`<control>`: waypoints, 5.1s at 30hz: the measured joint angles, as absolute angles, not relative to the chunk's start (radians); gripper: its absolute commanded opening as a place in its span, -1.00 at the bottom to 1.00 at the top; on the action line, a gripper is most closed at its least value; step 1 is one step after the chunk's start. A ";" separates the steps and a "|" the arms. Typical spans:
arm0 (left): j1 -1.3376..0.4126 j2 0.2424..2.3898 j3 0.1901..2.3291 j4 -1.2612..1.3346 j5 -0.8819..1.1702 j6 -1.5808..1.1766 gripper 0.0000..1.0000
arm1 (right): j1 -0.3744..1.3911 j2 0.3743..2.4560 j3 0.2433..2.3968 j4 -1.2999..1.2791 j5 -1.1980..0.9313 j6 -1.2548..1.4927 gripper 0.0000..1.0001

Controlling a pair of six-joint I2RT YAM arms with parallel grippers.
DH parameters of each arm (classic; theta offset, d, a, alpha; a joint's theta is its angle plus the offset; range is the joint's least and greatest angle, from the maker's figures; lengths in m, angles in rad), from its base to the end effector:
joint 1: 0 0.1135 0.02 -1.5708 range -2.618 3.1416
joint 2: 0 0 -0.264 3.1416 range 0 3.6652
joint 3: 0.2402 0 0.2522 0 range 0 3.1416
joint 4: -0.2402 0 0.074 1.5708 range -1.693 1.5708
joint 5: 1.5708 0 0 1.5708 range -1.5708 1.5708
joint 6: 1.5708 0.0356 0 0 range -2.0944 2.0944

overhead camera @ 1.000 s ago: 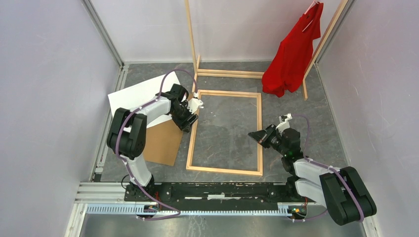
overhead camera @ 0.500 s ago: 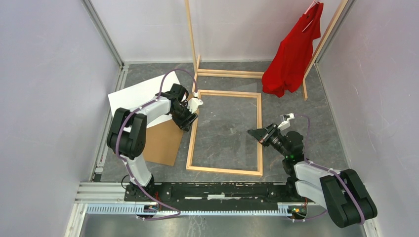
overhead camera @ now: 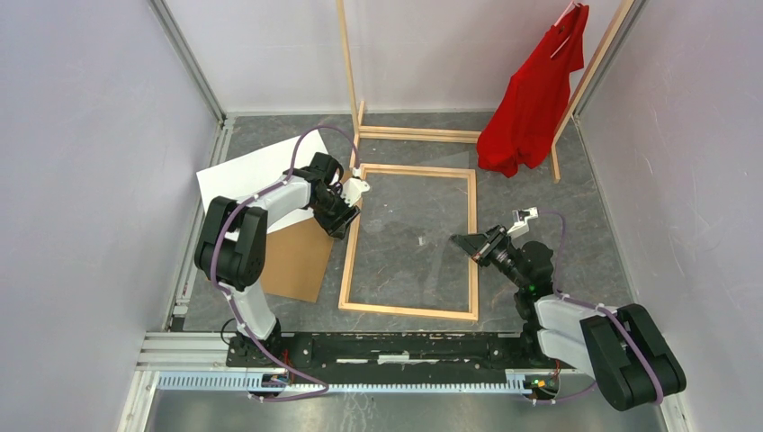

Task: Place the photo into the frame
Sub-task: Place the photo frame item in the photo frame.

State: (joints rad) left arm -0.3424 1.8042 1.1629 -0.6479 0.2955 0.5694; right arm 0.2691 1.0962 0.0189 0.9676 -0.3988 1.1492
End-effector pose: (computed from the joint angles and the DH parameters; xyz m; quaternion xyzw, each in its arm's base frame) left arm 0.3199 -0.1250 0.1681 0.4497 0.8702 -0.1291 0.1544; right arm 0.1644 0.0597 0.1493 0.1914 0.7168 0.5379 0.4003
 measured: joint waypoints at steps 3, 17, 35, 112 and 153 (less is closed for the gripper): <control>-0.342 1.804 1.163 -0.648 0.298 0.569 0.16 | 0.276 1.106 0.019 0.981 -0.393 1.156 -1.00; -0.343 1.804 1.162 -0.648 0.301 0.570 0.15 | 0.346 1.163 0.019 1.000 -0.329 1.158 -1.00; -0.342 1.804 1.150 -0.637 0.322 0.570 0.13 | 0.356 1.202 0.017 0.997 -0.284 1.154 -1.00; -0.342 1.790 1.126 -0.608 0.319 0.571 0.12 | 0.443 1.230 0.496 0.028 -0.034 0.562 0.87; -0.318 1.790 1.131 -0.615 0.351 0.571 0.10 | 0.623 1.223 0.771 -0.362 0.162 0.443 -0.71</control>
